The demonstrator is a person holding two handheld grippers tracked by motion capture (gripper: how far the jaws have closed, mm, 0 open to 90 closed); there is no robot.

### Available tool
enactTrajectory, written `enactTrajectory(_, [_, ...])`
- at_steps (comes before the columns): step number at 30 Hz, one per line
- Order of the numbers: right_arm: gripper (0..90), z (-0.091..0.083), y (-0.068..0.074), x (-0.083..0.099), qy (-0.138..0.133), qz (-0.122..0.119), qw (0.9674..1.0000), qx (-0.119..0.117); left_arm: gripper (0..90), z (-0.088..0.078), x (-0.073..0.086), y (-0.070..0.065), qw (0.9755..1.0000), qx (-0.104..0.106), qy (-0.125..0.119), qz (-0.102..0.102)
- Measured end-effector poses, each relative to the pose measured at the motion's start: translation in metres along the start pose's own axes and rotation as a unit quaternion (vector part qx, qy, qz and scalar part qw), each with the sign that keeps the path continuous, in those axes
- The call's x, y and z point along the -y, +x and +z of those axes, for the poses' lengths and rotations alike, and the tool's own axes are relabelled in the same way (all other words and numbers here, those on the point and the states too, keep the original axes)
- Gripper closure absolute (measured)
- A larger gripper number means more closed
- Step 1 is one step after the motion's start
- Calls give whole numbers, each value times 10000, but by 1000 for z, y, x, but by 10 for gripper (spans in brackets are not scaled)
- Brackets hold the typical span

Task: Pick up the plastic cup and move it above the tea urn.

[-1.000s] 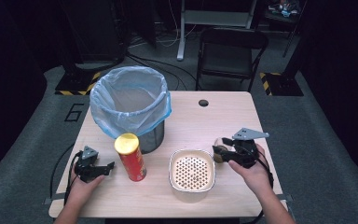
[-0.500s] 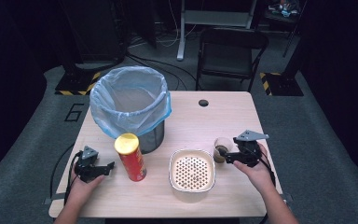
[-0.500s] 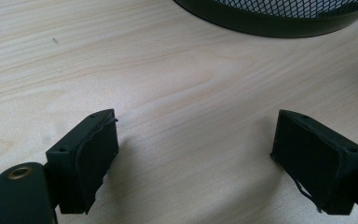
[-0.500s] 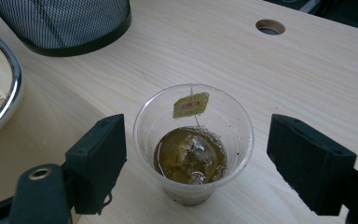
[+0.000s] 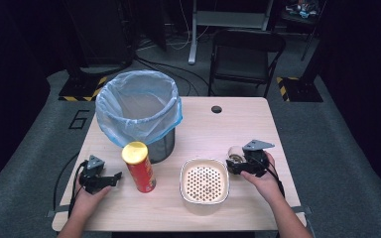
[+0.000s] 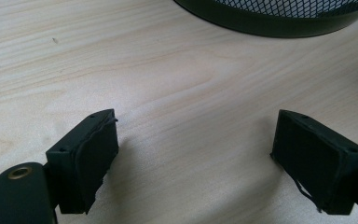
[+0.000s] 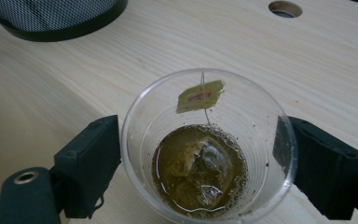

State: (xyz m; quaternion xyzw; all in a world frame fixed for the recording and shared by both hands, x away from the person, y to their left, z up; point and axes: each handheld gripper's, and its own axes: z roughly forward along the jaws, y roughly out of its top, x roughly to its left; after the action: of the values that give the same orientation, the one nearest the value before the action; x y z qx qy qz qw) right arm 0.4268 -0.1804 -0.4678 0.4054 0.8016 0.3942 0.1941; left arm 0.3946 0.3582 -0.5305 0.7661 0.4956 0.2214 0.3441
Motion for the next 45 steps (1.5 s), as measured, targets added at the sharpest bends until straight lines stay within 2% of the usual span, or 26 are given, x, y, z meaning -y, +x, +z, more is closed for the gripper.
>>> enactTrajectory(4, [154, 5, 1, 4, 17, -80, 10000, 3, 140, 0, 0, 0, 10000, 1, -4, -1])
enactTrajectory(6, [202, 7, 1, 8, -122, -56, 9999, 77, 140, 0, 0, 0, 10000, 2, -2, 1])
enactTrajectory(10, [230, 9, -2, 12, -124, 59, 9999, -13, 139, 0, 0, 0, 10000, 3, -5, 4])
enactTrajectory(13, [247, 11, -2, 14, -150, -7, 9999, -26, 139, 0, 0, 0, 10000, 4, 0, 13])
enactTrajectory(15, [263, 10, -1, 14, -283, -31, 9996, -25, 139, 0, 0, 0, 10000, 5, 1, 13])
enactTrajectory(23, [282, 11, -1, 16, -460, -82, 9989, -51, 139, 0, 0, 0, 10000, 5, 2, 12])
enactTrajectory(28, [295, 13, -2, 21, -734, -306, 9968, -52, 139, 0, 0, 0, 10000, 3, -2, 10])
enactTrajectory(33, [292, 15, -7, 24, -920, -305, 9952, -116, 139, 0, 0, 0, 10000, 3, 3, 12])
enactTrajectory(38, [289, 16, -9, 24, -933, -247, 9953, -98, 139, 0, 0, 0, 10000, 3, 5, 12])
enactTrajectory(45, [330, 16, -10, 23, -902, -285, 9954, -162, 139, 0, 0, 0, 10000, 3, 7, 12])
